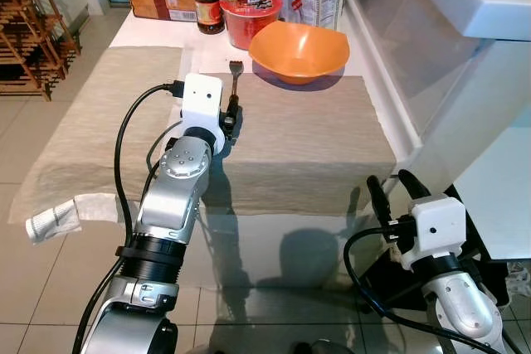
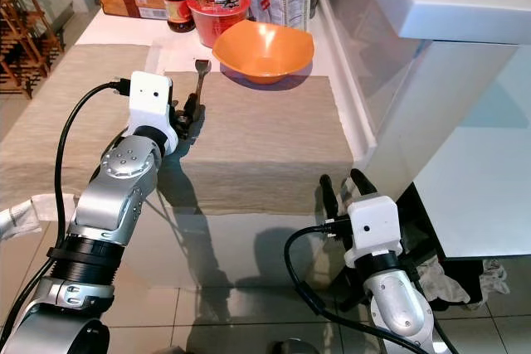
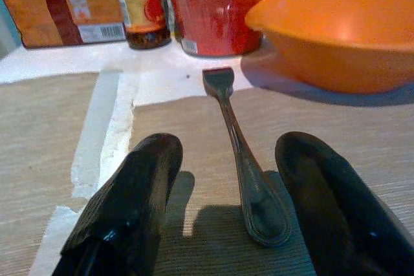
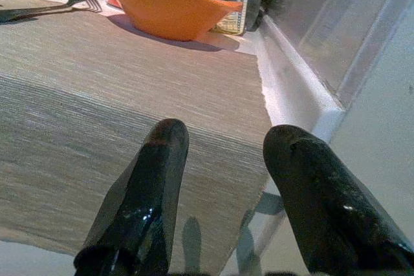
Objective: Setting the table
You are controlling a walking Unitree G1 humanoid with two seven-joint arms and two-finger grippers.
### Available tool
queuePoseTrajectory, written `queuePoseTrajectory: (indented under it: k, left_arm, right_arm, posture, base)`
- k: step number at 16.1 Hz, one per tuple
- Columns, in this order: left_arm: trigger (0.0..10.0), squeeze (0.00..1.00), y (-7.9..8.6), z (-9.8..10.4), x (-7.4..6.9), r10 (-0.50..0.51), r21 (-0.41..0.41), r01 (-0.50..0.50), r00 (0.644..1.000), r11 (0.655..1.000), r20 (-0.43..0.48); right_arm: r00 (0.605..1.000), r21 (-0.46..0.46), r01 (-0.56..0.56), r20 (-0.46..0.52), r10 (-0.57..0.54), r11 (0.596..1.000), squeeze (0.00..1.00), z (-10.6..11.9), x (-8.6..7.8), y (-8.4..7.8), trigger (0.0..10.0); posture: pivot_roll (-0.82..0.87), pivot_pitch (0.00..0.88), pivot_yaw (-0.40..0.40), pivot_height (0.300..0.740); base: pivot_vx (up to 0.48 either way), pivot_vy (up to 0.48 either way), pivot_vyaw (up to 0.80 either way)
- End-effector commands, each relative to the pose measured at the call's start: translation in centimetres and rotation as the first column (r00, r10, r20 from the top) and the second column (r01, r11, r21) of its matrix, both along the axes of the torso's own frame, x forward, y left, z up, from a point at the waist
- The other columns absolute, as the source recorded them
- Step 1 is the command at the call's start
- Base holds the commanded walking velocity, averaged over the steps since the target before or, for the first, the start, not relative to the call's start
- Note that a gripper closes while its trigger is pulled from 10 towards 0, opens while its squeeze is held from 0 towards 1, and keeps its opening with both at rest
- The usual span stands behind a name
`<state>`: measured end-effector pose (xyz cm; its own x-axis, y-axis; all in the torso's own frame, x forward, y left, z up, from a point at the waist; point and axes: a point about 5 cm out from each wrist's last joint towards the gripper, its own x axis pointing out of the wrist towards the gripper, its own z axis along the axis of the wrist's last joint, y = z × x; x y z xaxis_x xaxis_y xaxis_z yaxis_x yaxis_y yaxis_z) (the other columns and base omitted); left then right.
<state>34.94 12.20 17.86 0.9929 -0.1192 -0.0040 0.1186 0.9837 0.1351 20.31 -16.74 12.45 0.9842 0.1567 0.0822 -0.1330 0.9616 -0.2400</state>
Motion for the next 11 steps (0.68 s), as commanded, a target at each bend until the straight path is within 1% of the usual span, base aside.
queuePoseTrajectory:
  k: [1, 4, 5, 7, 8, 9, 10, 11]
  left_arm:
    - [10.0, 1.0, -0.1, 0.3, 0.2, 0.009, 0.0, -0.009, 1.0, 1.0, 0.024]
    - [10.0, 1.0, -0.2, 0.7, 0.6, 0.004, -0.003, -0.004, 0.998, 1.0, 0.065]
    - [10.0, 1.0, 0.3, 0.6, 0.0, -0.001, -0.009, 0.002, 0.998, 1.0, 0.068]
    - [10.0, 1.0, 1.2, -0.2, -1.5, -0.029, -0.014, 0.03, 0.999, 0.999, 0.044]
    - [10.0, 1.0, 2.0, -0.9, -3.2, -0.063, -0.022, 0.063, 0.998, 0.998, 0.022]
    - [10.0, 0.87, 2.3, -1.0, -3.6, -0.072, -0.023, 0.072, 0.997, 0.997, 0.025]
    - [10.0, 0.0, 2.7, -0.3, -5.6, -0.163, 0.003, 0.163, 0.982, 0.987, 0.096]
    - [10.0, 0.0, 3.3, -0.6, -6.6, -0.171, -0.046, 0.176, 0.981, 0.983, 0.091]
  right_arm:
    - [1.0, 0.001, 0.01, 0.009, -0.01, 1.0, 0.0, 0.0, 0.0, -0.2, 10.0]
    - [0.999, 0.01, 0.015, 0.028, -0.015, 1.0, 0.0, 0.2, 0.4, -0.1, 10.0]
    - [0.998, 0.025, 0.027, 0.047, -0.029, 0.999, 0.0, 0.5, 0.4, -0.1, 10.0]
    - [0.998, 0.035, 0.032, 0.06, -0.034, 0.999, 0.0, 0.8, 0.5, 0.0, 10.0]
    - [0.997, 0.04, 0.031, 0.067, -0.033, 0.999, 0.0, 0.9, 0.5, 0.1, 10.0]
    - [0.997, 0.04, 0.03, 0.066, -0.033, 0.999, 0.0, 0.8, 0.5, 0.2, 10.0]
    - [0.997, 0.045, 0.031, 0.07, -0.034, 0.999, 0.0, 0.9, 0.6, 0.1, 10.0]
    - [0.997, 0.05, 0.031, 0.073, -0.035, 0.998, 0.0, 0.9, 0.7, 0.1, 10.0]
  posture:
    - [-0.15, 0.01, -0.008, 0.74]
    - [-0.14, 0.0, -0.004, 0.74]
    - [-0.14, 0.0, -0.002, 0.74]
    - [-0.13, 0.0, 0.0, 0.74]
    - [-0.12, 0.0, 0.001, 0.74]
    - [-0.11, 0.0, -0.001, 0.74]
    - [-0.09, 0.0, -0.001, 0.74]
    - [-0.09, 0.0, -0.001, 0.74]
  base:
    - [0.0, 0.0, 0.0]
    - [0.0, 0.0, 0.0]
    - [0.0, 0.0, 0.0]
    - [0.0, 0.0, 0.0]
    - [0.0, 0.0, 0.0]
    - [0.0, 0.0, 0.0]
    - [0.0, 0.0, 0.0]
    - [0.0, 0.0, 0.0]
